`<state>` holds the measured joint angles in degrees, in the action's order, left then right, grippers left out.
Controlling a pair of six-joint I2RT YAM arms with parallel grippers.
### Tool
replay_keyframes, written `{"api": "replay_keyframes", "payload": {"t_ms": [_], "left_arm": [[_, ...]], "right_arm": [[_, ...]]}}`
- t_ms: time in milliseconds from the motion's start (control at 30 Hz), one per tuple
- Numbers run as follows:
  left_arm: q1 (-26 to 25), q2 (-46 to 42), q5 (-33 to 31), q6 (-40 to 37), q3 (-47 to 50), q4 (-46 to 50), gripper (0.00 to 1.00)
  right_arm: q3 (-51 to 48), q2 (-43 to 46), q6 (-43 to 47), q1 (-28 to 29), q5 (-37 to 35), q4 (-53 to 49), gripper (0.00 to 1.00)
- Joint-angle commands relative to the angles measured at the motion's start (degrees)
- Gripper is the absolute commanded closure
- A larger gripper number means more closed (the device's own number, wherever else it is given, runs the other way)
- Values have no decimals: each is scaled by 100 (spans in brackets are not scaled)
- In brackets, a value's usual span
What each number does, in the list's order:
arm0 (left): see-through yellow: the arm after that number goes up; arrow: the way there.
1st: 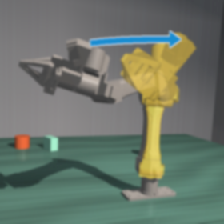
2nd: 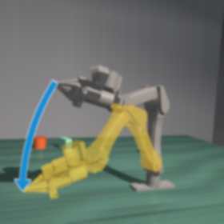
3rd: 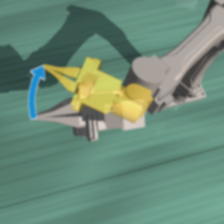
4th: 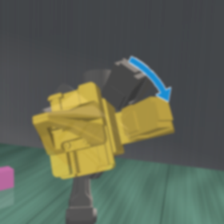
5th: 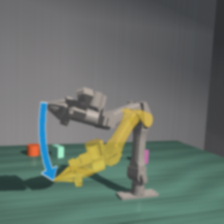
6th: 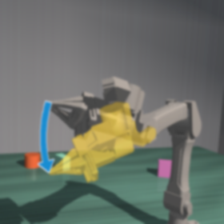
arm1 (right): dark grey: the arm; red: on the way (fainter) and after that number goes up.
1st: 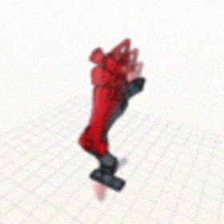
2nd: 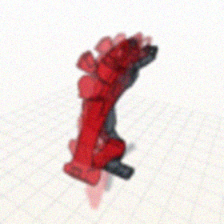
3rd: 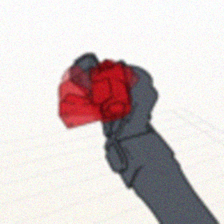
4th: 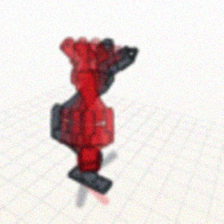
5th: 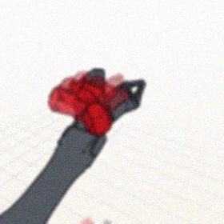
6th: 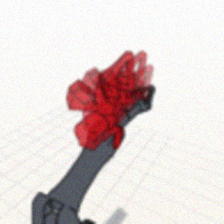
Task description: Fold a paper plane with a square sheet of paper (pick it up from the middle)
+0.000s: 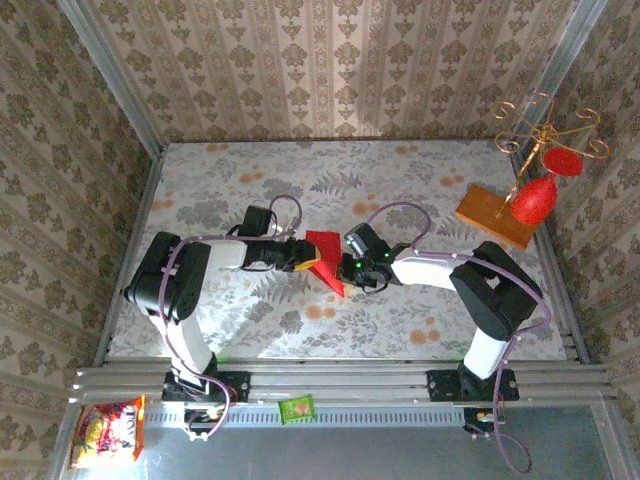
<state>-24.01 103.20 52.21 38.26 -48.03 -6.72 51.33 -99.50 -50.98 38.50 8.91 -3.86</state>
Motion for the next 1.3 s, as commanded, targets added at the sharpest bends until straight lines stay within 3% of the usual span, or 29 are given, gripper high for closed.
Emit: {"api": "replay_keyframes", "payload": {"t_ms": [0, 467, 800, 1000, 1100, 1267], "left_arm": [[-73, 111, -52, -389, -226, 394, 64], [-56, 174, 55, -393, -312, 297, 68], [18, 61, -172, -606, -322, 594, 91], [105, -276, -732, -362, -152, 624, 92], [116, -484, -1130, -146, -30, 632, 92], [77, -732, -1666, 307, 114, 586, 91]], "right_arm": [[81, -93, 81, -36, -170, -168, 85], [69, -70, 124, -62, -218, -212, 85], [66, 143, 477, -84, -348, -295, 84], [-285, 964, 1330, -89, -924, -171, 64], [-513, 1347, 1683, -69, -1410, -62, 46], [-837, 1646, 2317, 79, -1953, 286, 37]]}}
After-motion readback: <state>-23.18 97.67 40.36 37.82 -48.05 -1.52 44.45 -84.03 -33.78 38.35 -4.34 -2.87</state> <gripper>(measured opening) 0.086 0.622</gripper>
